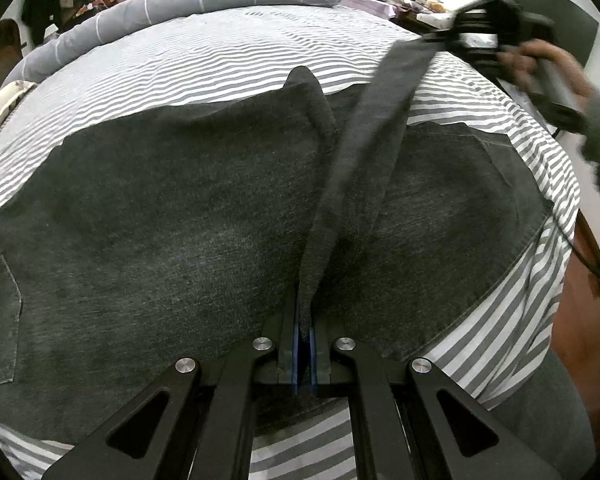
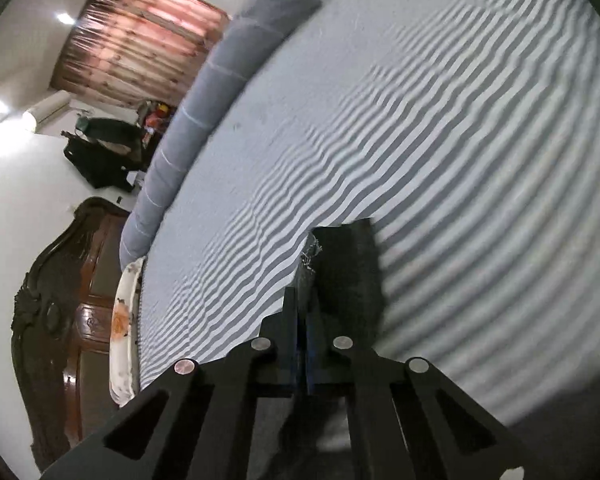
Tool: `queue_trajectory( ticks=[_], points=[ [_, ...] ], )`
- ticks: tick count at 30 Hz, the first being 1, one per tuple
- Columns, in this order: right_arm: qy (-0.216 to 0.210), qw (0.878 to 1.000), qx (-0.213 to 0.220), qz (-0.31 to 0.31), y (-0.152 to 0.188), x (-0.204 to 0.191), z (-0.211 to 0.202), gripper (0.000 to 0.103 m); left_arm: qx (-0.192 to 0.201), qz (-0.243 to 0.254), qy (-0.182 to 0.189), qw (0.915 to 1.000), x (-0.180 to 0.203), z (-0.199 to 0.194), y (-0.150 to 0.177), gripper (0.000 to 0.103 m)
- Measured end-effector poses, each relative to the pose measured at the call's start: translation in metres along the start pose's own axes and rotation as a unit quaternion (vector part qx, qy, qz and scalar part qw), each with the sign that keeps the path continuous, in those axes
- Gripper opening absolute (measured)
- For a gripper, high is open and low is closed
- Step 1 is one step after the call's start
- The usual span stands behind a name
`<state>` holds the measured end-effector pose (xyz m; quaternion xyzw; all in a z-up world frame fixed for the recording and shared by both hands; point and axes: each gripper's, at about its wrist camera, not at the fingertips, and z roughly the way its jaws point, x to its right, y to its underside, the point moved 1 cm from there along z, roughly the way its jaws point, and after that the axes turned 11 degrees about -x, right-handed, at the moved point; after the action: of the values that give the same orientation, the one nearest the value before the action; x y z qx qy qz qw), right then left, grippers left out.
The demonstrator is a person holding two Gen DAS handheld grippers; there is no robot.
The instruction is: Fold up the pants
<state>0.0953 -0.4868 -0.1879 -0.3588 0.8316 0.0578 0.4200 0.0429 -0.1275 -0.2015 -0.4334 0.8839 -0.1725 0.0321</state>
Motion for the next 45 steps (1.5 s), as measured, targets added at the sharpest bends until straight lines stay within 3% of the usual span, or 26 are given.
queue_trajectory(
  ticks=[3, 9, 14, 20, 26, 32, 35, 37, 41, 45],
  points=[
    [0.016, 1.0, 0.023, 0.003, 0.02, 0.017, -0.056, 0.004, 0.006, 0.013, -0.007, 0.9999, 0.005, -0.004, 0.0, 0.003],
    [0.097, 0.994, 0.015, 0.047, 0.078, 0.081, -0.111, 0.004, 0.026, 0.079, -0.042, 0.9957, 0.024, -0.018, -0.002, 0.004],
    [0.11, 0.99, 0.008, 0.082, 0.113, 0.116, -0.115, 0.003, 0.018, 0.124, -0.055, 0.9905, 0.032, -0.019, 0.004, 0.004],
    [0.126, 0.988, 0.011, 0.086, 0.124, 0.132, -0.116, 0.003, 0.012, 0.169, -0.058, 0.9838, 0.038, -0.024, 0.017, 0.004],
    [0.139, 0.987, 0.002, 0.085, 0.132, 0.146, -0.114, 0.003, 0.009, 0.171, -0.038, 0.9845, 0.036, -0.03, 0.019, 0.004],
    [0.17, 0.981, -0.02, 0.088, 0.135, 0.159, -0.1, 0.008, -0.03, 0.171, -0.063, 0.9828, 0.041, -0.006, 0.021, 0.008],
    [0.156, 0.982, -0.02, 0.101, 0.135, 0.163, -0.106, 0.011, -0.039, 0.158, -0.056, 0.985, 0.042, -0.006, 0.018, 0.017],
    [0.143, 0.984, -0.007, 0.108, 0.137, 0.164, -0.121, 0.014, -0.042, 0.149, -0.029, 0.9875, 0.043, -0.013, 0.018, 0.02],
    [0.108, 0.987, 0.01, 0.121, 0.149, 0.17, -0.146, 0.027, -0.013, 0.124, 0.033, 0.9916, 0.042, -0.043, 0.015, 0.023],
    [0.055, 0.988, 0.001, 0.146, 0.168, 0.181, -0.15, 0.027, 0.013, 0.086, 0.045, 0.9952, 0.035, -0.058, 0.003, 0.025]
  ],
)
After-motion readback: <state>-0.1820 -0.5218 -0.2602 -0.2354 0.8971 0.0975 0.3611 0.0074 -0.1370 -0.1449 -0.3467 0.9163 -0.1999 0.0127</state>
